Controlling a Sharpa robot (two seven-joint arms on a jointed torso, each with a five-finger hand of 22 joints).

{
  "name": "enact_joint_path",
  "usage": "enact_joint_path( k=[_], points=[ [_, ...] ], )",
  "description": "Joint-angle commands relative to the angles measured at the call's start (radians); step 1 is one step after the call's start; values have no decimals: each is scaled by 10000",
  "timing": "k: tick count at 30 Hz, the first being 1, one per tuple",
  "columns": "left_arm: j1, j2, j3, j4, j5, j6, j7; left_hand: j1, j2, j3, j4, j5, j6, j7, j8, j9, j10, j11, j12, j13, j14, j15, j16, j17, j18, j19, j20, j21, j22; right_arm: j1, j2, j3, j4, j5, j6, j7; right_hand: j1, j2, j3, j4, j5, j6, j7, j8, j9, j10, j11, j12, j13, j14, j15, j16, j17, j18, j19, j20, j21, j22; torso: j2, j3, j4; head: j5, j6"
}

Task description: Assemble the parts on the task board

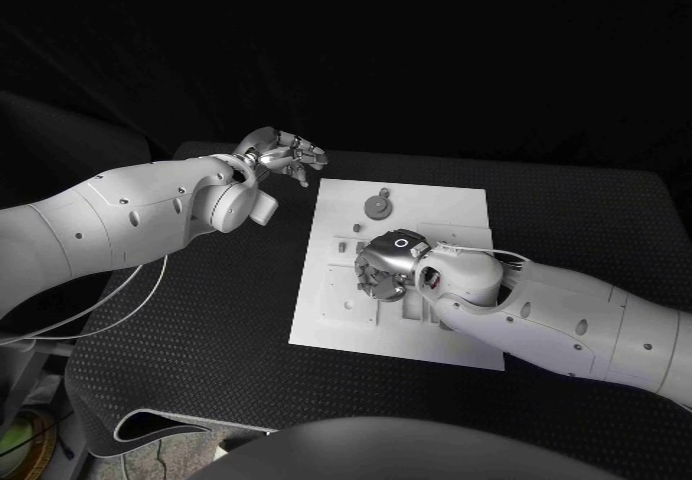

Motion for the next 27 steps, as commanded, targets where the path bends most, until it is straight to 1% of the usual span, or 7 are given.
enact_joint_path(
  k=[1, 6, 8, 16, 22, 27],
  points=[
    [10, 4, 7, 31, 21, 155, 67, 2, -37, -62, -13, 2, -8, 67, -35, -10, -82, 1, -34, 12, 20, 25, -53, 12, 247, 52, 20, -64, 0, -61, -43, -55, -74, 13, 139, -28, 145, 138, 274, 47, 61, 36, 74, -1, 41, -22, 2, 69, -29, 19, -46, 8, 20, 439, -36, 17, 44, 163, 0, 9, -2, -9, 5],
    [9, -15, 6, 51, 5, 171, 39, -11, -40, -71, -8, -1, -15, 70, -37, -13, -78, 0, -32, 19, 25, 24, -51, 15, 246, 58, 20, -65, 2, -62, -89, -55, -52, 34, -67, -9, 110, 133, 428, 39, 44, 86, 61, -6, 63, 11, -7, 106, -56, 54, -53, 21, 31, 439, 1, 21, 86, 170, -2, 6, -6, -28, 21],
    [9, -23, 6, 52, -6, 185, 32, -19, -41, -76, -5, -2, -14, 71, -36, -13, -77, 0, -31, 22, 27, 24, -51, 16, 246, 60, 21, -65, 3, -63, -110, -54, -41, 36, -115, -12, 104, 129, 460, 31, 41, 104, 54, -5, 71, 26, -12, 118, -63, 67, -57, 24, 33, 439, 14, 19, 99, 171, -3, 6, 2, -32, 32],
    [9, -39, 5, 50, -28, 189, 13, -44, -41, -91, 2, -3, -5, 69, -27, -11, -69, -3, -26, 35, 33, 22, -51, 21, 246, 68, 19, -67, 6, -70, -166, -54, -16, 74, -356, -10, 89, 118, 503, 21, 36, 132, 45, -4, 83, 50, -22, 136, -76, 88, -65, 27, 36, 439, 36, 15, 119, 172, -3, 2, 3, -38, 37],
    [9, -87, 4, 96, -49, 228, -34, -74, -39, -108, 7, -4, 10, 62, -15, -8, -56, -9, -20, 51, 40, 18, -52, 26, 247, 77, 17, -70, 10, -71, -219, -53, -23, 152, -405, -39, 83, 113, 517, 19, 35, 138, 43, -6, 87, 55, -24, 139, -82, 94, -68, 27, 36, 439, 42, 14, 125, 172, -2, 2, -5, -37, 42],
    [8, -105, 4, 105, -51, 228, -37, -90, -42, -117, 9, -4, 18, 59, -9, -7, -54, -10, -19, 58, 41, 16, -53, 27, 247, 79, 16, -72, 12, -71, -355, -52, 10, 152, -391, -97, 80, 106, 525, 15, 35, 140, 42, -8, 88, 57, -25, 141, -86, 97, -69, 26, 36, 439, 45, 12, 127, 171, -4, -1, 8, -44, 46]
  ],
)
